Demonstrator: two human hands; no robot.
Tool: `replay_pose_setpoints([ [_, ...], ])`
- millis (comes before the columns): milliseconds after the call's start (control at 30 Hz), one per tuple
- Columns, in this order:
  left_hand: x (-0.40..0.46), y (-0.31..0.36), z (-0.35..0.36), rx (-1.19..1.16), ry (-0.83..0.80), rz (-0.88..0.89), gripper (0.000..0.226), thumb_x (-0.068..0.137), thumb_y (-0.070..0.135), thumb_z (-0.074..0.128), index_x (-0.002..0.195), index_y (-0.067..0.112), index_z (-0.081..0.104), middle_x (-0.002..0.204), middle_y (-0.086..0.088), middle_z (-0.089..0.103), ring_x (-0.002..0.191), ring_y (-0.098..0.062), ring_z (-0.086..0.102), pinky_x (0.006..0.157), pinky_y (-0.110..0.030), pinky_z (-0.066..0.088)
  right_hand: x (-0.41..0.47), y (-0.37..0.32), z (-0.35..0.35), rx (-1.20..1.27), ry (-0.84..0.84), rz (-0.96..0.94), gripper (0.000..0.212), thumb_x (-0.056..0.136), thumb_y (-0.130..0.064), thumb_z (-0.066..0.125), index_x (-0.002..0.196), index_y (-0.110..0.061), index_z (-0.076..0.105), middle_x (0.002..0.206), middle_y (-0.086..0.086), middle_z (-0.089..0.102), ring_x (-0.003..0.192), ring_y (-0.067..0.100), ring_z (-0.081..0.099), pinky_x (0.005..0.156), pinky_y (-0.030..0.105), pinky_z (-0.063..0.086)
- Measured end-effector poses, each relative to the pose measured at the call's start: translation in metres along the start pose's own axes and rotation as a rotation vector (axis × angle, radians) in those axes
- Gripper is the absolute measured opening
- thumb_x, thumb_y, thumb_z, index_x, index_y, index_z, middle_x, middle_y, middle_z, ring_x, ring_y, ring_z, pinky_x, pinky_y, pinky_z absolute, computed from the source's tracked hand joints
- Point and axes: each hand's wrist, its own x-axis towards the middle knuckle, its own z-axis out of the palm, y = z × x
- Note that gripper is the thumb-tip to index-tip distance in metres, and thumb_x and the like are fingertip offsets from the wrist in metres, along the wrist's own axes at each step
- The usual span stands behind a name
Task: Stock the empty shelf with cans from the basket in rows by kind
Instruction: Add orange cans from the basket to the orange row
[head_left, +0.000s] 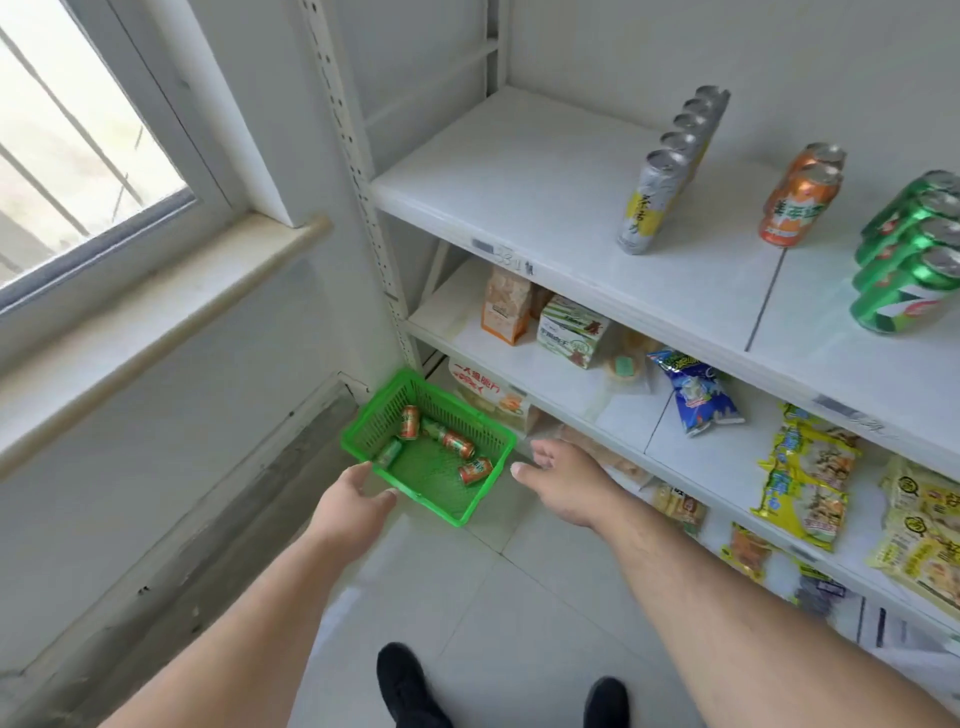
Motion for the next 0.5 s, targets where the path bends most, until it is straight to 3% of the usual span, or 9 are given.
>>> replay_pose_setpoints([
  [233, 0.063, -0.035, -0.058, 0.013, -0.080, -0.015, 0.070, 0.092, 0.032, 0.068, 0.154, 0.017, 0.038, 0.153, -0.006, 0.047, 0.136, -0.023, 0.050, 0.108, -0.033, 0.043, 0.031, -0.028, 0.078, 0.052, -0.014, 0.167, 0.073, 0.100, -0.037, 0.064, 0.160, -0.009, 0.032, 0.162, 0.009, 0.042, 0.147, 0.023, 0.044, 0.115, 0.031, 0.036],
  [500, 0.132, -0.014, -0.051, 0.084, -0.184, -0.020, 0.070, 0.092, 0.034, 0.068, 0.153, 0.016, 0.039, 0.152, -0.007, 0.048, 0.137, -0.022, 0.049, 0.112, -0.036, 0.042, 0.088, -0.029, 0.088, 0.083, 0.024, 0.277, 0.073, 0.100, -0.040, 0.063, 0.158, -0.007, 0.034, 0.160, 0.010, 0.044, 0.145, 0.024, 0.046, 0.118, 0.034, 0.037],
])
